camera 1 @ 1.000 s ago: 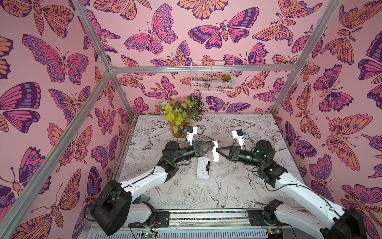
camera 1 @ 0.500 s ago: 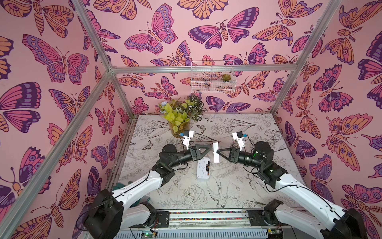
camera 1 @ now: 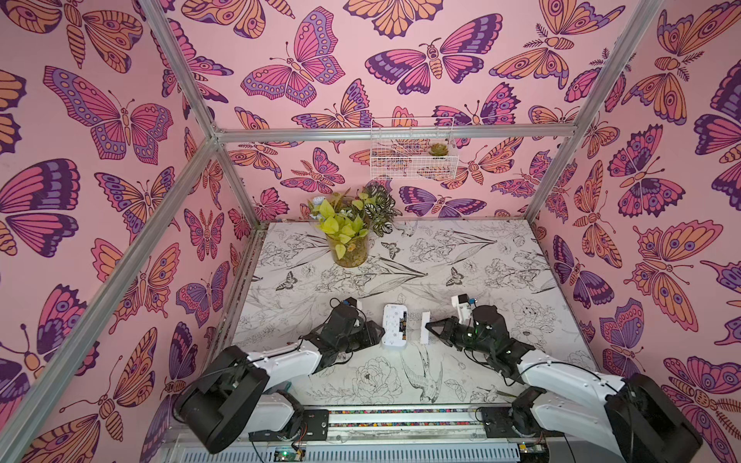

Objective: Insert the battery into the alarm
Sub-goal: Install the cover on the alarm.

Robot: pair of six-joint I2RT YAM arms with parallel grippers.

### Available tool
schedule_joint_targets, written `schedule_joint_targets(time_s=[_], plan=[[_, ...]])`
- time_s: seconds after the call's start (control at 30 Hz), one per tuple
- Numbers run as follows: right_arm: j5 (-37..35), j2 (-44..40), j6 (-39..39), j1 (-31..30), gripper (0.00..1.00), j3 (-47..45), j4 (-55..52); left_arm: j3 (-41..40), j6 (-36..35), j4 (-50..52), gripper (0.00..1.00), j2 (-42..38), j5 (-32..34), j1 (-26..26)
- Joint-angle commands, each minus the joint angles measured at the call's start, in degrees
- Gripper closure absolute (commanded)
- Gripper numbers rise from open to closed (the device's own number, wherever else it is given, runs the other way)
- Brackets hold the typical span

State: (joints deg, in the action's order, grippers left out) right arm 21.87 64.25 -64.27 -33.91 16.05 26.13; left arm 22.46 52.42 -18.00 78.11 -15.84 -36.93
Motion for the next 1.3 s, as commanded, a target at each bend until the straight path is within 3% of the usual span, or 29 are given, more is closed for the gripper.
schedule_joint_targets(time_s=[0.0,0.23,0.53,0.77,1.27], plan=[[-1.39,2.63,0.02,-0.87,1.0,2.15,6.37,-0.71,1.33,-7.2,0.46,3.48,-0.41,-1.32],[1.01,11.46,0.12,-1.04,1.0,4.14,11.17,0.05,4.04,-13.72,0.47,8.26,-0.79,-4.29],[5.25,18.72,2.74,-0.94,1.0,8.38,12.74,-1.11,5.06,-16.11,0.57,9.08,0.28,-4.86],[8.93,21.9,8.18,0.0,1.0,11.43,6.09,-1.01,4.45,-15.84,0.62,9.92,0.23,-4.79],[11.32,24.13,9.11,3.15,1.0,10.11,6.12,-1.03,3.42,-13.21,0.65,8.8,0.89,-4.73]])
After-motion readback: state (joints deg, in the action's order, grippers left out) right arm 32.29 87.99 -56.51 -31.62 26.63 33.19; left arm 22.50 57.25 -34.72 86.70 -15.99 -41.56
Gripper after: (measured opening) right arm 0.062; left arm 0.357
